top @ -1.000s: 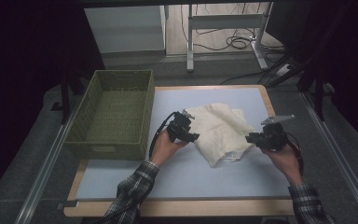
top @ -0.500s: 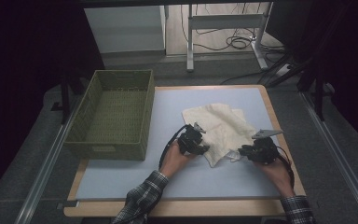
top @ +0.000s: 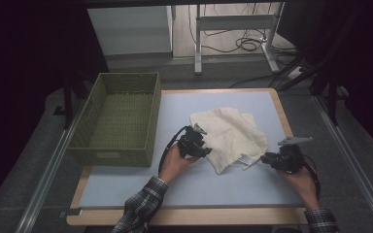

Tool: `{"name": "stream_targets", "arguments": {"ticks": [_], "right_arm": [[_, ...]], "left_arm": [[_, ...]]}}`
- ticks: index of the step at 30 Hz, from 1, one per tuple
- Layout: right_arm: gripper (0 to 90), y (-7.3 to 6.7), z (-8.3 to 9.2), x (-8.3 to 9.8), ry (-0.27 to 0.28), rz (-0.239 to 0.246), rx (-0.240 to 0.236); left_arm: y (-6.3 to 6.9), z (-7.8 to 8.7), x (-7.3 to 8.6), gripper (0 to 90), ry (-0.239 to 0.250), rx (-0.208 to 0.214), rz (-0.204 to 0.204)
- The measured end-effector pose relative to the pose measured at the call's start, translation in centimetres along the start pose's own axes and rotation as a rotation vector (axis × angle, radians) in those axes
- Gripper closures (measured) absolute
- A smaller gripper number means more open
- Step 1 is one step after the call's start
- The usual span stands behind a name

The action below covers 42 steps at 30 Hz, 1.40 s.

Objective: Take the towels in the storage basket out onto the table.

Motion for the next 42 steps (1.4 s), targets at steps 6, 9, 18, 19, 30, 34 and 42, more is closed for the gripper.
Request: {"name": "stream_targets", "arguments": {"ticks": [6,9,18,19,30,34,42], "right_arm": [[55.4,-3.4,-1.8,-0.2,-0.013,0.082,-0.025],[59.8,-3.8,-2.9,0.0,-0.033,0.150,0.052],[87.1,-3.4,-2.0,0.0,-0.054,0.171,0.096],[87.2,-3.0,-1.3,0.0,-0.041,0.155,0.091],[72.6,1.4,4.6,0.8,0.010,0.030,0.114],[70.0,1.6,5.8,1.6,0.022,0.020,0.127],[64.5,0.4,5.7,2.1,0.027,0.019,0.070]], "left_arm": [[1.9,-1.6,0.4,42.9,-0.044,0.038,-0.054],[2.3,-2.4,0.5,45.3,-0.048,-0.009,-0.087],[2.7,-1.9,0.1,89.4,-0.078,-0.021,-0.111],[2.5,-1.4,0.3,89.5,-0.071,-0.015,-0.098],[0.6,2.8,2.7,70.1,-0.063,-0.055,-0.030],[1.4,3.5,3.4,58.0,-0.032,-0.021,-0.022],[3.8,2.6,4.5,48.8,-0.015,0.063,-0.032]]}}
Point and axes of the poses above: each handheld gripper's, and its own axes: z roughly backward along the jaws, x roughly out of its underside, y roughly to its right, the point moved 4 cm from there along -z, roughly forward along the jaws, and after that the axes turned 7 degrees about -z, right-handed, at the moved point
